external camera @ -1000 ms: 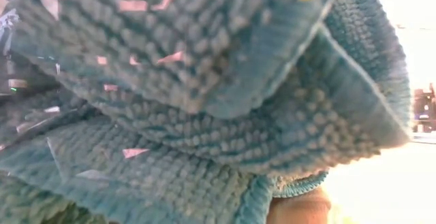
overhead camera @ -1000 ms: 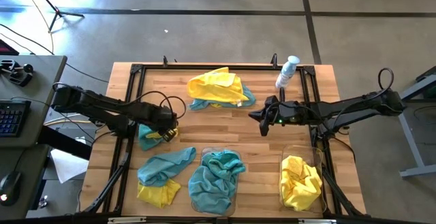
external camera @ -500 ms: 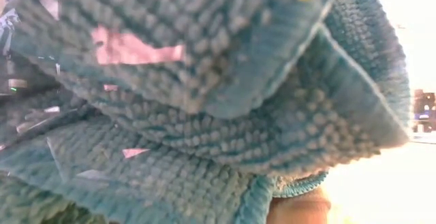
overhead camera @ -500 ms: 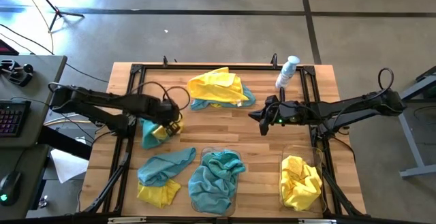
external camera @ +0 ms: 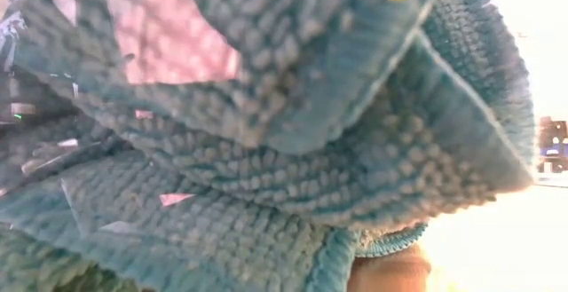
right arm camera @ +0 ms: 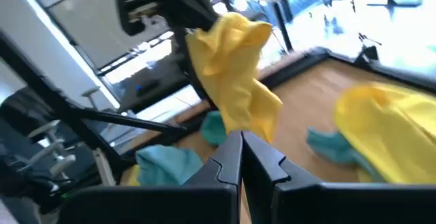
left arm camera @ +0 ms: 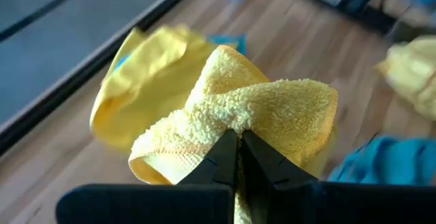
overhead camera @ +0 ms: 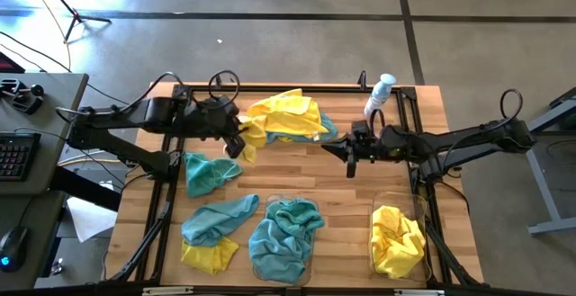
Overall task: Sort microfiber towel by color & place in baskets
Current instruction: Put the yellow towel into the right transparent bin
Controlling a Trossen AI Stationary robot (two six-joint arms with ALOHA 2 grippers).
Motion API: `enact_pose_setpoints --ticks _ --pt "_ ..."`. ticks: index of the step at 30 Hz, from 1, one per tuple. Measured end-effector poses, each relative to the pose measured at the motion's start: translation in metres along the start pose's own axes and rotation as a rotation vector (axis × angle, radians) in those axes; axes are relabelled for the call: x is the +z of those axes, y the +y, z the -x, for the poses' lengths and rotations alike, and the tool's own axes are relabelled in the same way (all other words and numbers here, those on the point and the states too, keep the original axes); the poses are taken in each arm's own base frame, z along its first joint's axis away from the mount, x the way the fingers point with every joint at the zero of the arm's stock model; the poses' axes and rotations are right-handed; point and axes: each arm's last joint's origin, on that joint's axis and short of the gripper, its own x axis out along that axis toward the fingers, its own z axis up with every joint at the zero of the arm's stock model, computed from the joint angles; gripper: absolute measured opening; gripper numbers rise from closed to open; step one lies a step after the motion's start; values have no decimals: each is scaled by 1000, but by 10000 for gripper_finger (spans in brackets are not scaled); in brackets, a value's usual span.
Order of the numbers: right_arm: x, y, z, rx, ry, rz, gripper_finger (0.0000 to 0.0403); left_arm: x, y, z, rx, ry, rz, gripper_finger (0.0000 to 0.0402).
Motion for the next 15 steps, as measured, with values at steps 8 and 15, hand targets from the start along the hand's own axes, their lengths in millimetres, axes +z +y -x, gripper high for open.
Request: enact_pose_setpoints --ticks 8,15 --pt "48 31 -25 -25 52 210 56 29 -30 -27 -60 38 -99 0" --pt "86 51 -37 -110 125 348 159 51 -60 -55 -174 80 -211 0"
